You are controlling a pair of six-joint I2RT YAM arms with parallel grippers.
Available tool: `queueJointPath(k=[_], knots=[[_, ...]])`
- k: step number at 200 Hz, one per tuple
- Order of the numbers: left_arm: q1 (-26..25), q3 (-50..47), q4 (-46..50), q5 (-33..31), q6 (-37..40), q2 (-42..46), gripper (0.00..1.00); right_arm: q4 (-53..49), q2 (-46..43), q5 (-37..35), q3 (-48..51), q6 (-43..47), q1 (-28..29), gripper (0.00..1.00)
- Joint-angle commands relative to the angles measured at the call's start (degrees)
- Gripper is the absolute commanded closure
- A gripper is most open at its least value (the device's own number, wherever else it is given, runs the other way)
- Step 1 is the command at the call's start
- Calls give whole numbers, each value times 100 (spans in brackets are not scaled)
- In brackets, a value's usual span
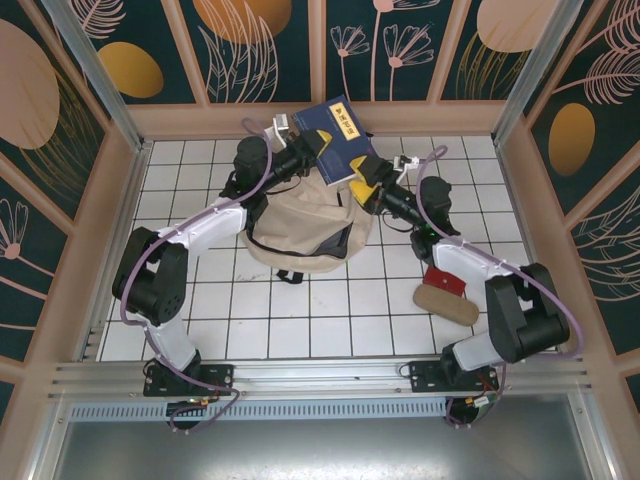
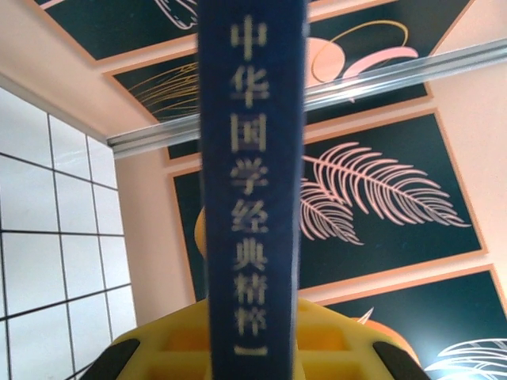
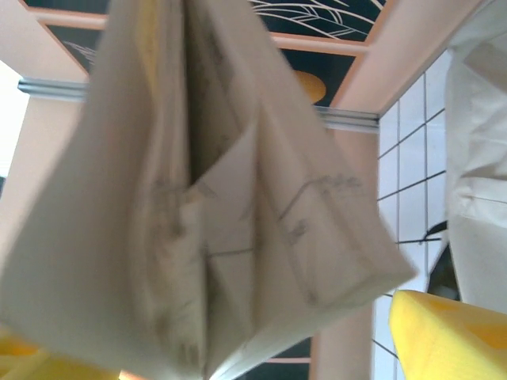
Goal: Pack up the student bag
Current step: Pass the book.
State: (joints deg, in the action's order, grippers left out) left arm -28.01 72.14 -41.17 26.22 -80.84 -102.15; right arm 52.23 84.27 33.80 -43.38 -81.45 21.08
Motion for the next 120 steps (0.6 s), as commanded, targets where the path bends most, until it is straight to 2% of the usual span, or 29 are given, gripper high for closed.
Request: queueJointPath(k=[1, 51, 74, 90, 103, 120], knots=[[29, -76, -778, -187, -447, 182, 95, 1106, 276, -336, -209, -604, 54, 19], [6, -244, -970, -329, -812, 205, 96, 1592, 782, -403, -567, -872, 171, 40], [10, -259, -973, -329, -862, 173, 94, 1646, 900, -412, -644, -946, 193, 60], [8, -283, -719, -415, -777, 222, 82, 1449, 801, -499, -570, -854, 171, 75], [14, -202, 138, -574, -466, 318, 74, 1001, 633, -564, -533, -619, 135, 86], [15, -199, 1033, -976, -1, 539, 50, 168, 344, -667, -527, -130, 62, 93]])
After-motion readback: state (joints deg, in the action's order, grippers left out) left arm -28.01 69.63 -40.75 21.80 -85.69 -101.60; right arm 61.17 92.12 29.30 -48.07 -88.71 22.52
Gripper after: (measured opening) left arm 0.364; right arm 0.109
